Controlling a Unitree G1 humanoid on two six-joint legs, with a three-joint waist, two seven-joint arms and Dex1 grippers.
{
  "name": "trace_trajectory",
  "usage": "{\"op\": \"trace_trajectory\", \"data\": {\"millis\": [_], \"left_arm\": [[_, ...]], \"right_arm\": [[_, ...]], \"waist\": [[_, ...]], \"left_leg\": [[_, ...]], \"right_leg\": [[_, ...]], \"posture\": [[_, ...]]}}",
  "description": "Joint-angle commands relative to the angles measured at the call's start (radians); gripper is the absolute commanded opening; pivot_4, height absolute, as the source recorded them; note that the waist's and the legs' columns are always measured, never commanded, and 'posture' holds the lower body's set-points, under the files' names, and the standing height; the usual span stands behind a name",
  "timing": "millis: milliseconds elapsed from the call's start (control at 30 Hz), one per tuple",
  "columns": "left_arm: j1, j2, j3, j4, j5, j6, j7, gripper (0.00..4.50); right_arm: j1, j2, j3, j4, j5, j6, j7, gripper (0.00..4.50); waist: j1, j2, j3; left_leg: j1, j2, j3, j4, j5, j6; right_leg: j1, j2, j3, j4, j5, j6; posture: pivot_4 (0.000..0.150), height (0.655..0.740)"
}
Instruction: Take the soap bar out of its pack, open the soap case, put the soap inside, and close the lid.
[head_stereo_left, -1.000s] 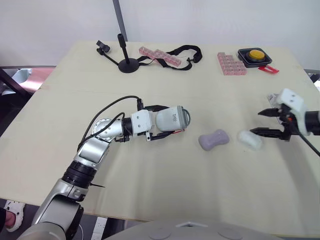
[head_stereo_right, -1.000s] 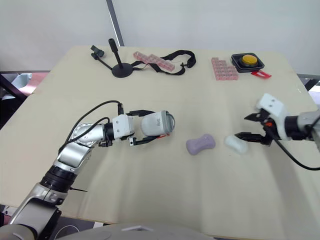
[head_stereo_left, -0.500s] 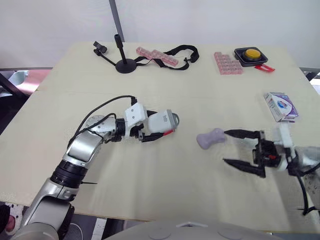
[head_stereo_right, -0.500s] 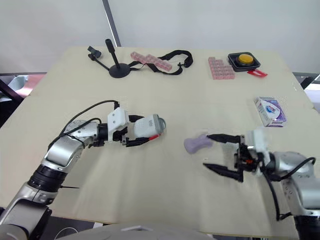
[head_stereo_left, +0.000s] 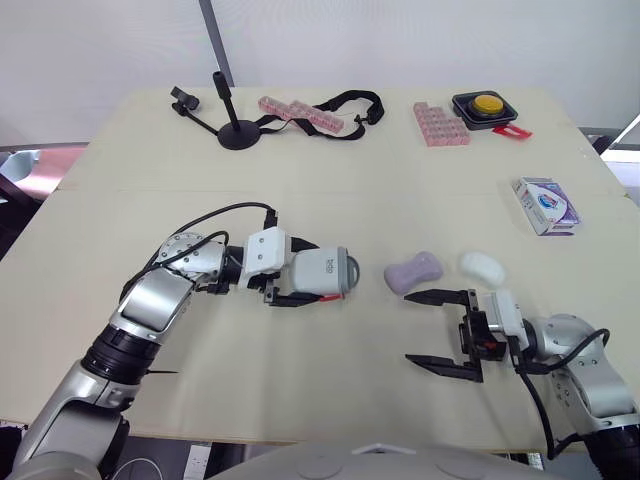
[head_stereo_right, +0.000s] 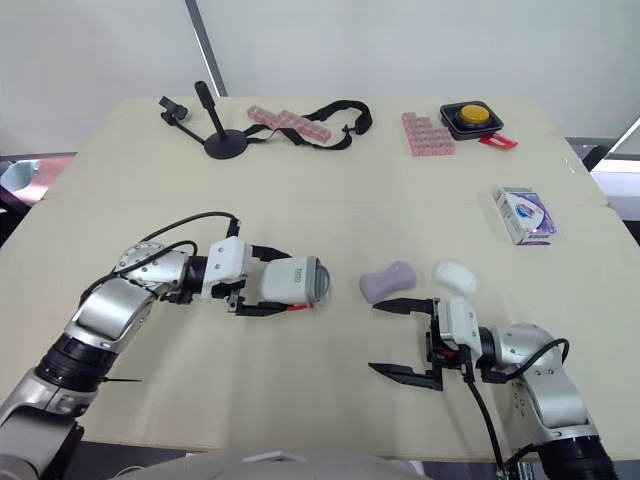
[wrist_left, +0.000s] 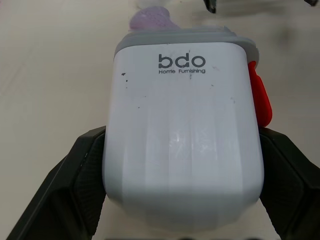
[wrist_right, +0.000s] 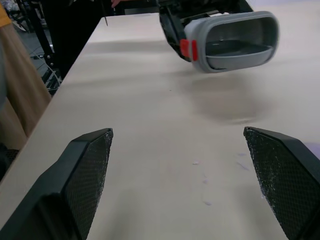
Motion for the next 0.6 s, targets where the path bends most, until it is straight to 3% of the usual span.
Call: {"op": "trace_trajectory", "data": {"millis": [33,600], "left_arm": [[-0.053,0.038,-0.009,0.002,0.028,-0.022,-0.046,3.53],[-0.287,0.054,-0.211,-0.090,0.218,0.268,-0.097,3.53]], "right_arm": [[-0.006,-0.001,0.003,-0.013,0.005,-0.013,-0.013,4.47],[-0.001,-0.021,0.013,-0.015,0.024,0.010,-0.025,4.47]], "waist": [[0.000,0.000,0.000],[-0.001,0.000,0.000]], "left_leg": [[0.000,0.000,0.000,0.000,0.000,0.000],[0.000,-0.001,0.000,0.000,0.000,0.002]], "right_leg": [[0.000,0.000,0.000,0.000,0.000,0.000],[0.000,-0.002,-0.001,0.001,0.000,0.000]], "posture": [[0.150,0.7096],[0.150,0.7096]]}}
